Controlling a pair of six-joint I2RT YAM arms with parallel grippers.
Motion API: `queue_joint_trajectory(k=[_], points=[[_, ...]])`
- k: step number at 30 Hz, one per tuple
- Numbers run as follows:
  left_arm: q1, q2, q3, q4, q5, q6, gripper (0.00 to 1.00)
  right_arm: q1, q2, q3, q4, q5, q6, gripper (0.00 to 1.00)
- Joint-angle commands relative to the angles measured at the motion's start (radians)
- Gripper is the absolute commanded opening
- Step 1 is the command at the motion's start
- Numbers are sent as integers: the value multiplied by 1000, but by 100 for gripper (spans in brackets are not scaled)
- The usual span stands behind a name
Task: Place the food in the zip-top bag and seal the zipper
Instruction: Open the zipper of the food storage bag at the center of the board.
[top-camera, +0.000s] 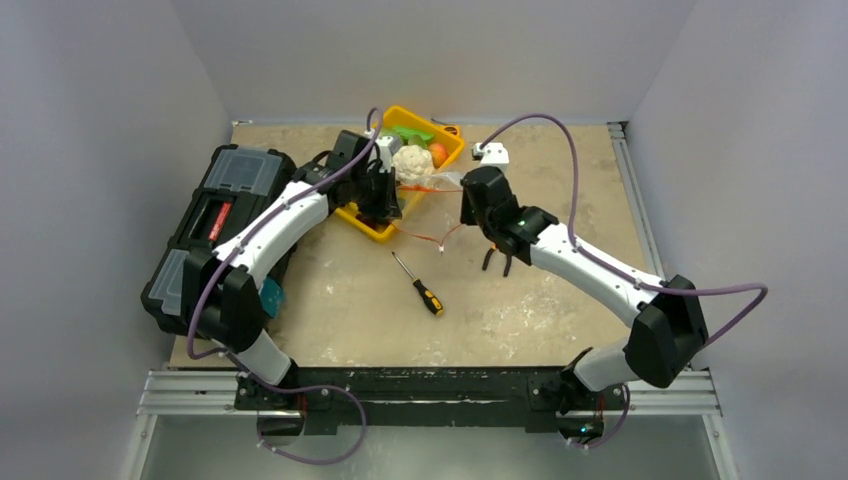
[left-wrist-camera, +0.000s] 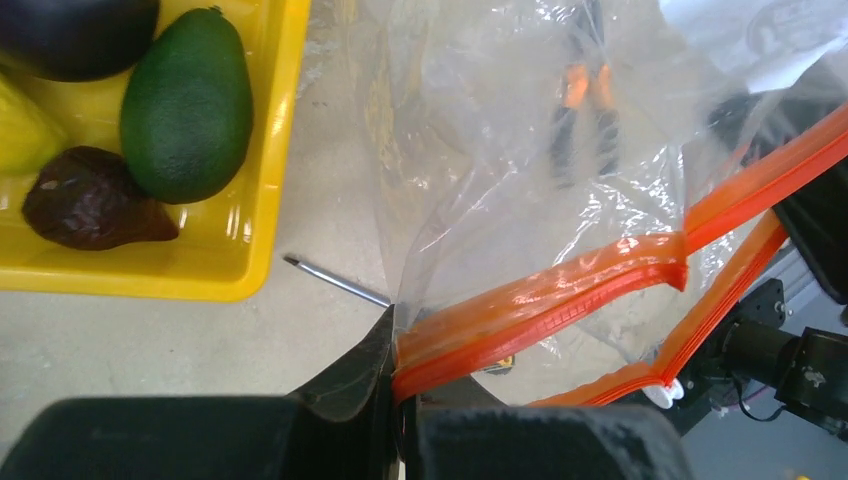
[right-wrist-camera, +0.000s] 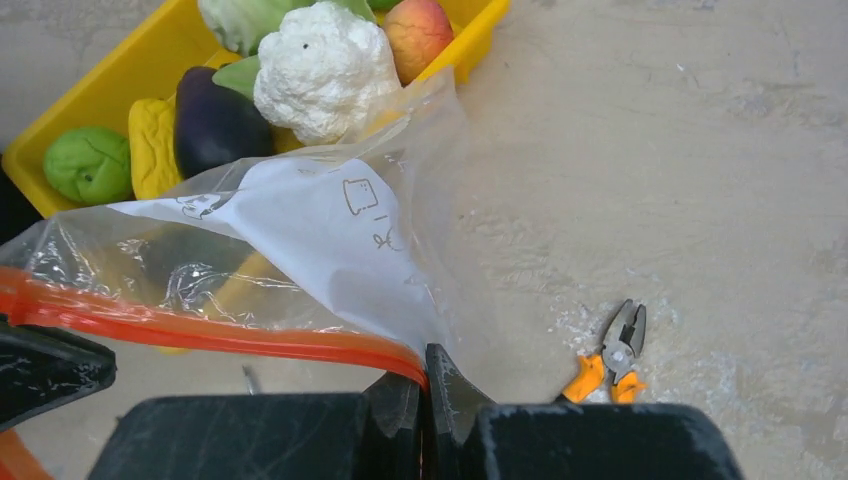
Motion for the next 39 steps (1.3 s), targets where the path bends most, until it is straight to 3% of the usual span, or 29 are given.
queue_joint_trajectory(k=[1,6,16,21,27,29,31,33,35,36,39], points=[[-3,51,57,-21,49,-7,0,-45,-32,42,-102,-184,8,0],[-1,103,74,-19,151,-51,0,-45,-10,89,-182,-279,87,0],[51,180,129,-78,215,-44,0,-50,46,177,-314,-86,57,0],[47,227,168,-140,191,-16,0,-68,132,281,-407,-199,91,0],[49,250,202,-172,175,6,0,-69,144,262,-353,-230,105,0],[54,249,208,-184,182,-6,35,-69,147,256,-343,-236,98,0],[65,207,176,-142,211,-14,51,-70,148,261,-349,-194,78,0],[66,116,118,-74,212,-21,60,-70,146,273,-363,-141,46,0],[67,36,84,-28,196,-28,90,-69,141,285,-370,-92,11,0],[69,-3,71,-13,188,-24,95,-70,135,291,-370,-76,-12,0],[76,-111,29,32,113,1,97,-69,116,302,-351,-62,-75,0]])
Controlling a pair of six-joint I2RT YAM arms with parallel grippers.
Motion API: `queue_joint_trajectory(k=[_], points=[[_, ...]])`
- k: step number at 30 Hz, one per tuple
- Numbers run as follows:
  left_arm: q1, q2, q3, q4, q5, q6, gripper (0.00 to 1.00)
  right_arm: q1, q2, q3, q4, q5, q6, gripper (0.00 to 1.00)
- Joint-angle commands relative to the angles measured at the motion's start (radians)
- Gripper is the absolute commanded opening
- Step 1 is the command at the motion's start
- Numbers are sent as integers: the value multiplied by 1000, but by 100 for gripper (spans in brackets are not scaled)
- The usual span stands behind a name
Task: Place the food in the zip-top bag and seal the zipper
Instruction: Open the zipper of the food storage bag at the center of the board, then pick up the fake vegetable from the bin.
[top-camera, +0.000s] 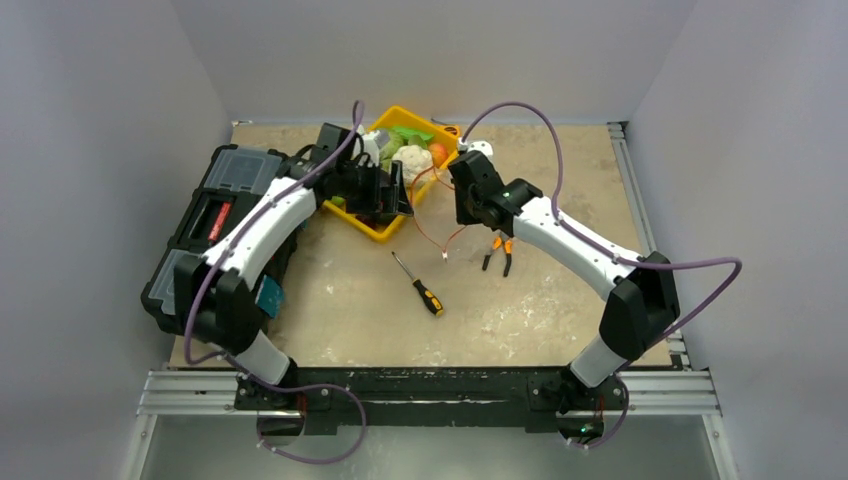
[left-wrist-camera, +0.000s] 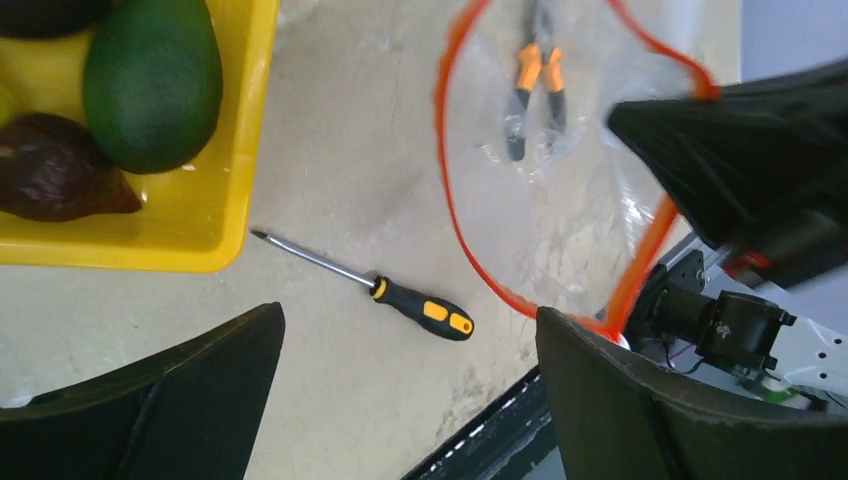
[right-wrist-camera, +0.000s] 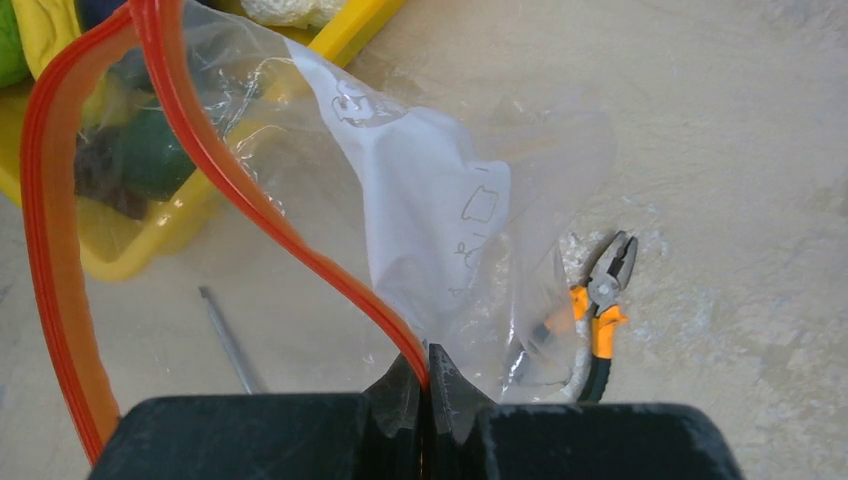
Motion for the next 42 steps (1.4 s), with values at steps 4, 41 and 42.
queue_joint_trajectory(k=[4,41,42], points=[[47,-276,-73,160,-165,60,97,-4,-81,51,59,72,-159,0],[42,254,253,146,-629,-241,87,-18,-247,-126,336,120,-236,0],[39,267,263,162,-631,-290,87,-19,-248,-127,339,114,-233,0]])
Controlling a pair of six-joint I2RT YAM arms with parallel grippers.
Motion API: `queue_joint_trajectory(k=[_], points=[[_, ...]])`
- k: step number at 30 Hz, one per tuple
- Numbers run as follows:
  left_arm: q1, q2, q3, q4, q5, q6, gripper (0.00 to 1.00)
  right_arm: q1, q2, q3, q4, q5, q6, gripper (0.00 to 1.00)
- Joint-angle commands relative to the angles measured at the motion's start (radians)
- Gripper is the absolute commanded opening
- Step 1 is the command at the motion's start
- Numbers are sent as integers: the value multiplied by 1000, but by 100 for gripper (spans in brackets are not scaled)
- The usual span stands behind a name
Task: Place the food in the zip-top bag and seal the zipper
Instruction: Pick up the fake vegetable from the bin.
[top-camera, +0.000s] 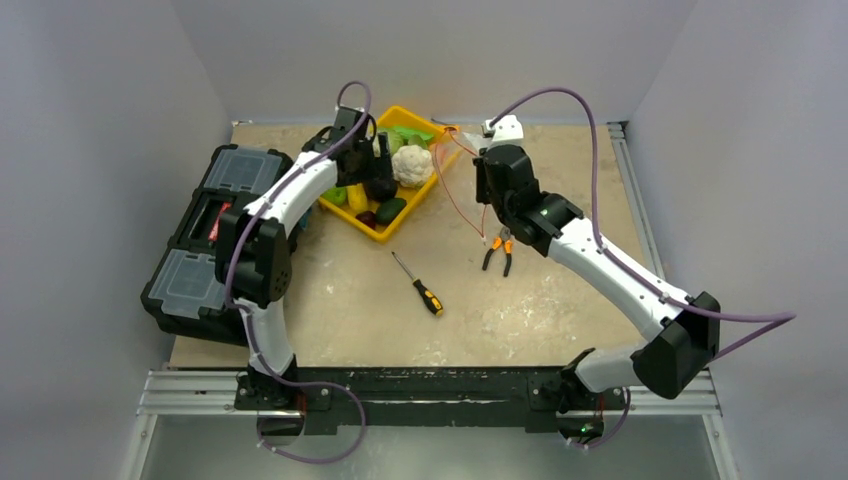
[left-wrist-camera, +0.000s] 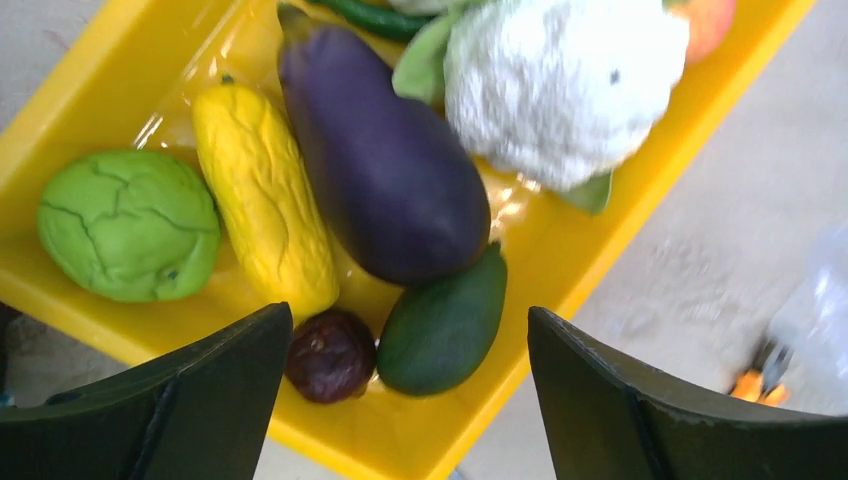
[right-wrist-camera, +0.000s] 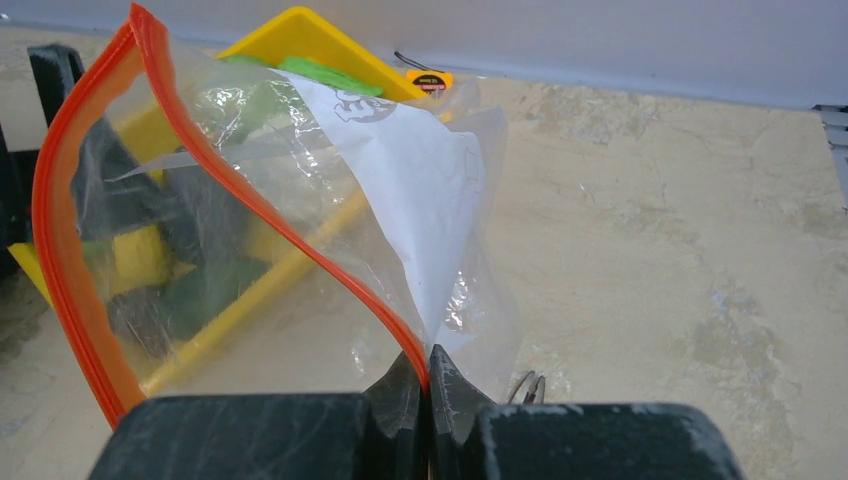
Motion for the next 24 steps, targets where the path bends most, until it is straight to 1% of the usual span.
queue_joint_trajectory(k=[1,4,9,12,16,19,21,24], points=[[-9,53,95,41,-111,-264,87,-2,-15,-14,52,-38,4,0],[-10,70,82,73,-144,-419,88,-2,-26,-24,65,-58,6,0],[-11,122,81,88,-138,-666,91,-2,-43,-44,86,-72,9,0],[-13,159,73,129,-118,-764,88,-2,-44,-45,87,-79,11,0],[-13,185,50,100,-151,-904,85,-2,-54,-54,94,-90,14,0],[-13,177,-15,158,-172,-976,85,-3,-59,-60,99,-99,14,0],[-13,184,-28,170,-179,-1009,87,-4,-62,-64,107,-108,14,0],[-13,207,-22,213,-178,-991,90,-3,-64,-70,112,-120,17,0]])
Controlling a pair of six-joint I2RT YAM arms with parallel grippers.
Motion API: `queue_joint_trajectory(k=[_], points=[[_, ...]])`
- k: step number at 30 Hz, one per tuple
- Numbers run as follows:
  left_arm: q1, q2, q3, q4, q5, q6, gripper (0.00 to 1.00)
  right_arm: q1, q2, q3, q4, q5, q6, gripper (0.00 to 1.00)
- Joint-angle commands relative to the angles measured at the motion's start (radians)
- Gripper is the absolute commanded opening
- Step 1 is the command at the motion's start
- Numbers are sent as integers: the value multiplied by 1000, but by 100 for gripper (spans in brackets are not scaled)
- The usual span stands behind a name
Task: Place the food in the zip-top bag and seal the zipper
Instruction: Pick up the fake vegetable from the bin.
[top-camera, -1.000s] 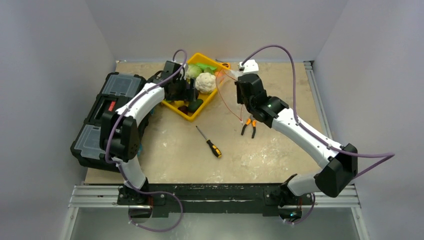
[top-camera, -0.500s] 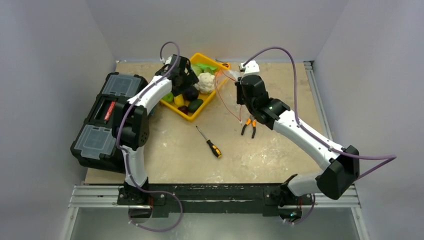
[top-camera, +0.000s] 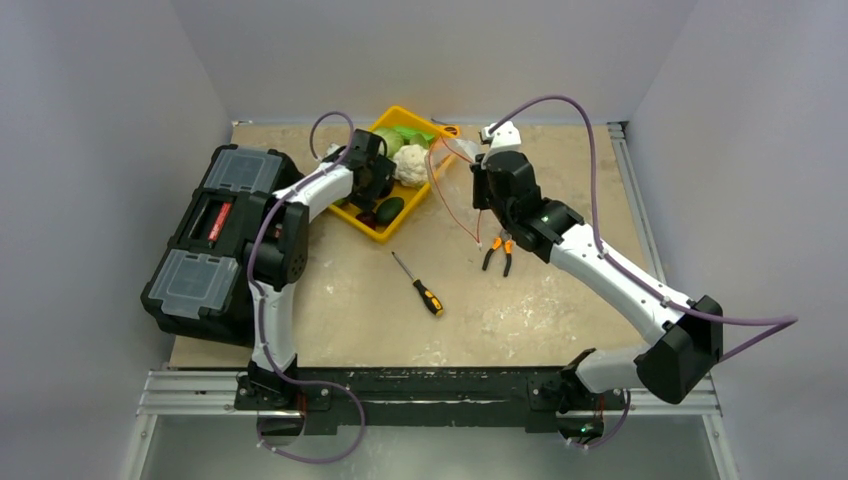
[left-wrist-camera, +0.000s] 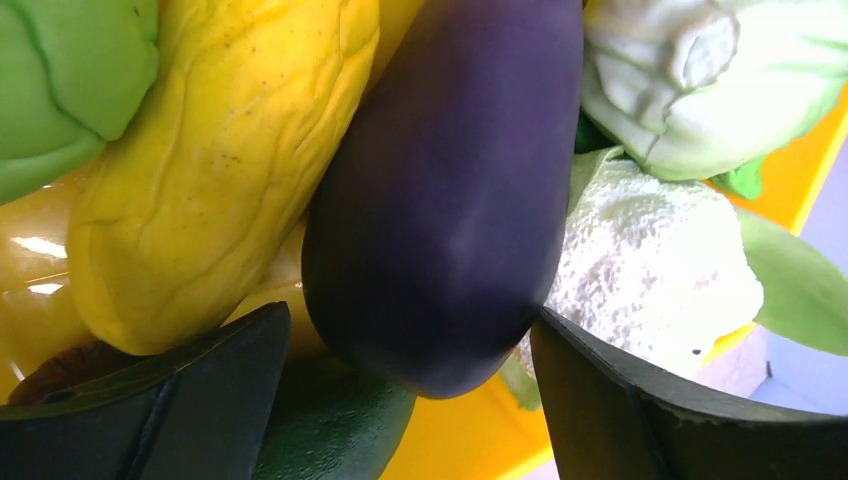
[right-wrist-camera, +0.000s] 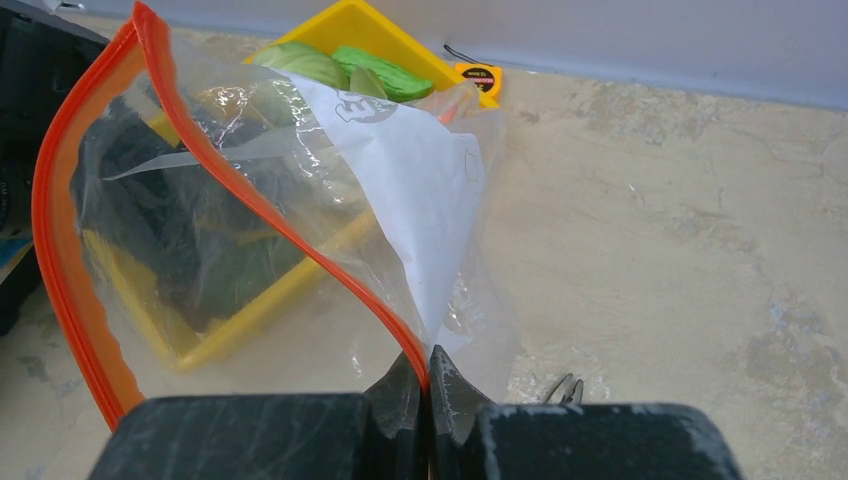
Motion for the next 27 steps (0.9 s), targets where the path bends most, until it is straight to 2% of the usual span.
queue_joint_trajectory(k=[1,9,15,22,25,27], points=[[-6,23,14,80,-44,-63,89,-2,-35,-11,54,-25,12,0],[11,39,13,73,-87,-19,83,-2,-40,-18,56,-28,11,0],[24,38,10,59,-65,6,87,-2,-40,-17,55,-34,11,0],[49,54,38,40,-25,22,98,-2,-43,-13,53,-42,11,0],[62,74,42,52,0,23,90,-2,-44,-13,47,-39,9,0],[67,81,33,88,16,41,76,-2,-46,-14,47,-35,9,0]])
